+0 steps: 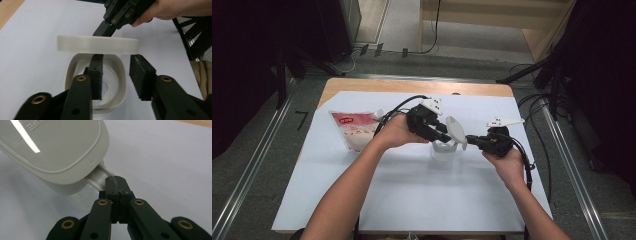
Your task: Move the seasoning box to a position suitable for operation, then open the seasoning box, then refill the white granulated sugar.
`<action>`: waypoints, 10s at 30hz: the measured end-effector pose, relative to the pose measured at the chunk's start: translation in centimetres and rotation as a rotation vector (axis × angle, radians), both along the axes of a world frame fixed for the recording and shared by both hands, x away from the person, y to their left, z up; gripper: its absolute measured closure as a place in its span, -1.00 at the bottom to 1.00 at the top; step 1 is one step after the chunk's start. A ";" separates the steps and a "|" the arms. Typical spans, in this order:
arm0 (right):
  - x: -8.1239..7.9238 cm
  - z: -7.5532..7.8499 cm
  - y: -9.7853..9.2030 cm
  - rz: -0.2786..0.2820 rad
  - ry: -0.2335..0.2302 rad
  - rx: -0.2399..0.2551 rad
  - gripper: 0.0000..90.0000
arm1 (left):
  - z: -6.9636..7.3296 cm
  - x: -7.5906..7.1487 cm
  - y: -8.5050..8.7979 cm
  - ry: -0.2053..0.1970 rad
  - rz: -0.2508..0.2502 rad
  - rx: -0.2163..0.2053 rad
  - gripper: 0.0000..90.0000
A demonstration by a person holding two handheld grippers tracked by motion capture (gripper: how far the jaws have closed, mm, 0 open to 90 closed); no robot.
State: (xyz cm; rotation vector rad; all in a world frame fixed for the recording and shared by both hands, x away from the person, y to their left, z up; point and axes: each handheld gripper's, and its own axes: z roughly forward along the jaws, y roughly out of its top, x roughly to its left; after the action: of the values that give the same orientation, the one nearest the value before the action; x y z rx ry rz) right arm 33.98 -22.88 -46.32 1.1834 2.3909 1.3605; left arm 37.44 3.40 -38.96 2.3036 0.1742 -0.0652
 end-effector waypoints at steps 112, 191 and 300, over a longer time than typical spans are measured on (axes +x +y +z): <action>-3.3 0.1 -2.0 0.084 -0.059 0.008 -0.03 | 0.1 -6.4 8.2 0.057 0.258 -0.017 -0.07; -3.4 0.2 -1.9 0.087 -0.066 -0.008 -0.01 | 0.0 -2.9 25.1 0.085 0.552 -0.029 0.23; -4.4 -2.1 21.4 0.148 -0.193 -0.007 0.16 | 11.5 -4.3 11.6 0.205 0.547 0.075 1.00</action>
State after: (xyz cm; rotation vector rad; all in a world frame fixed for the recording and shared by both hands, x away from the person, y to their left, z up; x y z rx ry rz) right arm 29.54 -1.49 -48.40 0.8444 2.3822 1.4347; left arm 33.11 15.01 -27.49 2.2416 0.9142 -0.0142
